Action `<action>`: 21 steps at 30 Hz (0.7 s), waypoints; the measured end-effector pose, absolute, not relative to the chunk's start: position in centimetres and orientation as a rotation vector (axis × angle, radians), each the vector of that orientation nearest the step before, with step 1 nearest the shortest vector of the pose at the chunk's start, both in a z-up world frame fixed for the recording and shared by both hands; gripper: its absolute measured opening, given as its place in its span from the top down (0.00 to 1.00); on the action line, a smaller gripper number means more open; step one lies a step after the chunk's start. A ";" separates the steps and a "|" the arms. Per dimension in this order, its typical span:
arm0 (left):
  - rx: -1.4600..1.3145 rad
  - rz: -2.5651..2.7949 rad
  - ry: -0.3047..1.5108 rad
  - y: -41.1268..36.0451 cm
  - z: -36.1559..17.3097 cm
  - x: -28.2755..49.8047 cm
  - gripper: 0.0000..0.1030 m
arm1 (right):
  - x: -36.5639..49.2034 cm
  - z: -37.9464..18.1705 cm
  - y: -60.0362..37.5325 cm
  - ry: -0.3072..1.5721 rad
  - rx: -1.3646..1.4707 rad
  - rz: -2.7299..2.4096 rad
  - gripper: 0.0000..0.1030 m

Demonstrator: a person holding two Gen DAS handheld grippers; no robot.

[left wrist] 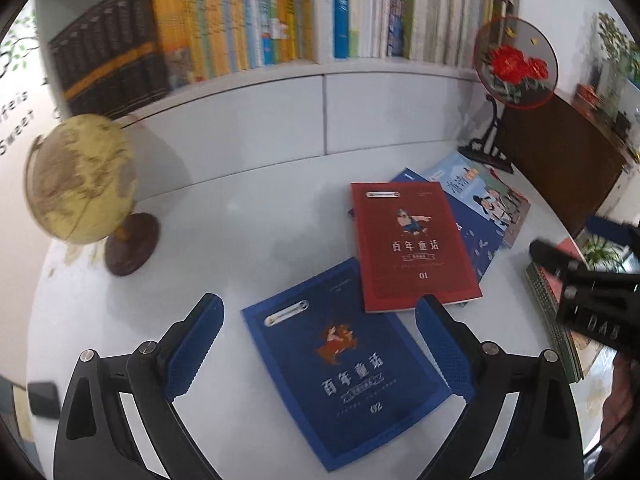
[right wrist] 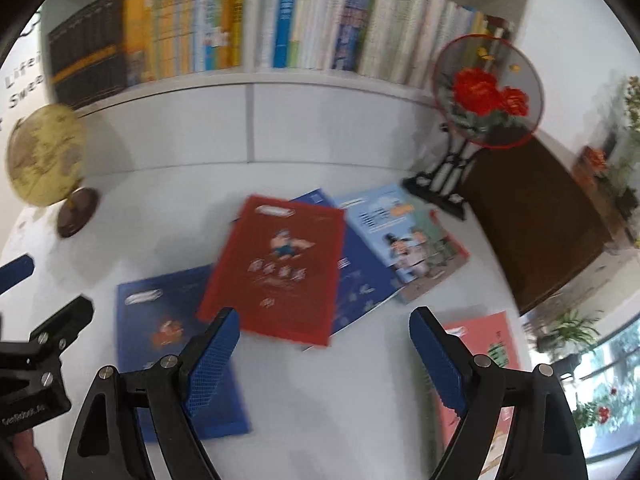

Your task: Organize books

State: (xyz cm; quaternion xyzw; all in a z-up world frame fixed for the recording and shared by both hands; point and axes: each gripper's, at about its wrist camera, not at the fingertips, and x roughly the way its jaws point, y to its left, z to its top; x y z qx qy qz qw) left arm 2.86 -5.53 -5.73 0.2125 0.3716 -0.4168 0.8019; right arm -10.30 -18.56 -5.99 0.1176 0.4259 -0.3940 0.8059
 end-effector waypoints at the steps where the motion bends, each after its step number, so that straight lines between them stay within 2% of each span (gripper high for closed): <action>1: 0.460 -0.912 0.800 -6.3 -5.9 3.2 0.06 | -10.1 -6.1 -19.3 0.913 0.250 -0.845 0.17; 8: 0.472 -0.993 0.858 -11.5 -8.4 5.7 0.06 | -9.2 -8.8 -24.0 0.934 0.357 -0.806 0.17; 14: 0.475 -1.021 0.967 -16.2 -12.8 8.5 0.07 | -8.7 -14.0 -27.5 0.995 0.439 -0.738 0.17; 17: 0.460 -1.031 1.029 -18.0 -15.0 9.8 0.07 | -8.5 -16.6 -28.5 1.040 0.469 -0.716 0.27; 19: 0.454 -1.029 1.060 -19.2 -16.2 10.6 0.07 | -8.4 -18.0 -29.0 1.064 0.488 -0.697 0.39; 21: 0.453 -1.044 1.060 -20.1 -16.8 10.8 0.07 | -8.3 -19.1 -29.5 1.079 0.507 -0.686 0.41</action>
